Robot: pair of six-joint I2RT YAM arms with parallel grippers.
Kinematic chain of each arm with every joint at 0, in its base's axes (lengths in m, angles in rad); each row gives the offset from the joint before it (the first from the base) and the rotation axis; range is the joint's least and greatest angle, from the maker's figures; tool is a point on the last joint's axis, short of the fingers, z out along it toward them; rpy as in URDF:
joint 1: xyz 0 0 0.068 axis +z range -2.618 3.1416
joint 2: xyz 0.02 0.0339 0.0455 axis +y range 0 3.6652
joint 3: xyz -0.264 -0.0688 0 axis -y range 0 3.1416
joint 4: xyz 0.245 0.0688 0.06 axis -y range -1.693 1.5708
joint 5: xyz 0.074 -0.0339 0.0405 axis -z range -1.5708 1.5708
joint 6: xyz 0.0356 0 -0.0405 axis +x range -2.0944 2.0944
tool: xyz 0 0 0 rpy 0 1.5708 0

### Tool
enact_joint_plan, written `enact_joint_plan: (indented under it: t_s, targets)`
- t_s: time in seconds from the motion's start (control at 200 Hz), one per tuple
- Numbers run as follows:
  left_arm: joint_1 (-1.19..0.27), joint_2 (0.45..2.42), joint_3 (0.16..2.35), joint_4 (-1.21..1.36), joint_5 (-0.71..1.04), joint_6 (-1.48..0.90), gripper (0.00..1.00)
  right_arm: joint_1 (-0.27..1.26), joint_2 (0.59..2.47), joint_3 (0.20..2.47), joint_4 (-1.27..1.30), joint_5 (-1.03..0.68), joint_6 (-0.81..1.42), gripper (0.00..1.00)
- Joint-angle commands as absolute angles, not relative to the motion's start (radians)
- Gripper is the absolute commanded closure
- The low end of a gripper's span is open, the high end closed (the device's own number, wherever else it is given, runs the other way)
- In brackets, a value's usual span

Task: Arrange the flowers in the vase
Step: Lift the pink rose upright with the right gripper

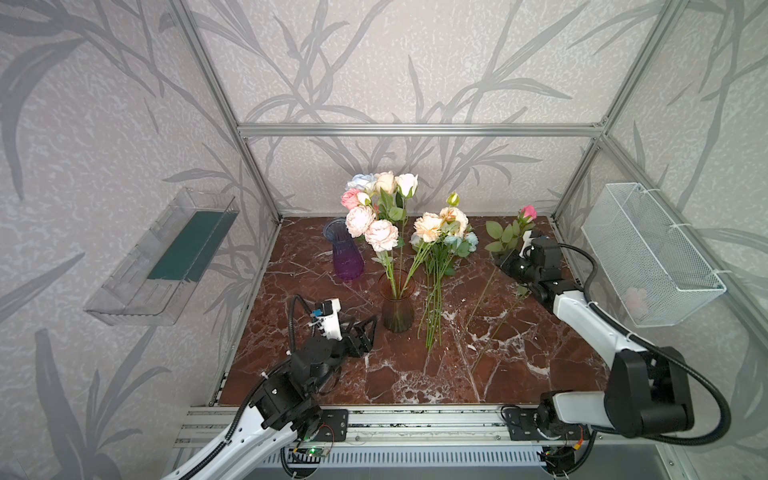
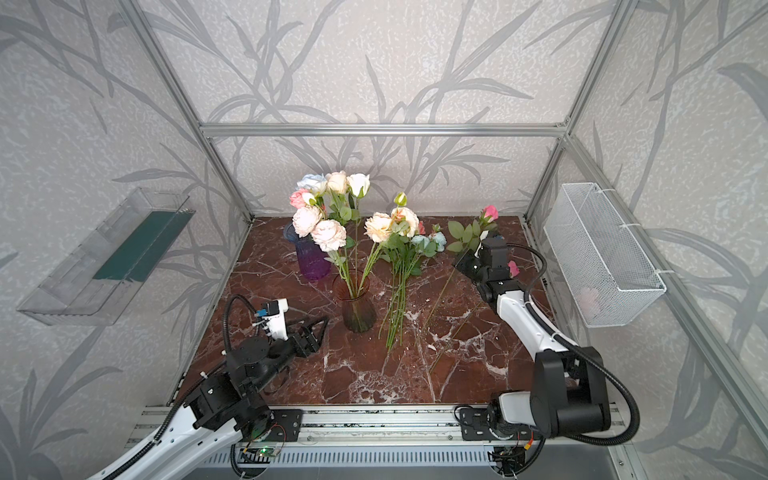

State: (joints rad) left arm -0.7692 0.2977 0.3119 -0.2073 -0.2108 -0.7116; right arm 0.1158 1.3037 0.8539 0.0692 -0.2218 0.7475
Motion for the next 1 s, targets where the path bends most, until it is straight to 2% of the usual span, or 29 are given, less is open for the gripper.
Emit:
enact_joint_plan:
  t_s: [0.0,0.33,0.515,0.745,1.0]
  targets:
    - [-0.768,0.258,0.333,-0.281,-0.297,-0.749,0.17,0.150,1.189,0.841,0.024,-0.147,0.674,0.98]
    - [-0.768,0.214,0.325,-0.300,-0.316,-0.771,0.17,0.284,0.947,0.817,0.018,0.019,0.537,0.99]
    - [-0.767,0.213,0.336,-0.304,-0.316,-0.766,0.17,0.343,0.857,0.853,0.028,0.052,0.495,0.98]
    - [-0.767,0.210,0.361,-0.376,-0.399,-0.801,0.17,0.488,0.808,0.917,0.136,0.091,0.411,0.98]
    - [-0.768,0.173,0.376,-0.469,-0.505,-0.862,0.17,0.633,0.862,1.012,0.217,0.132,0.332,0.98]
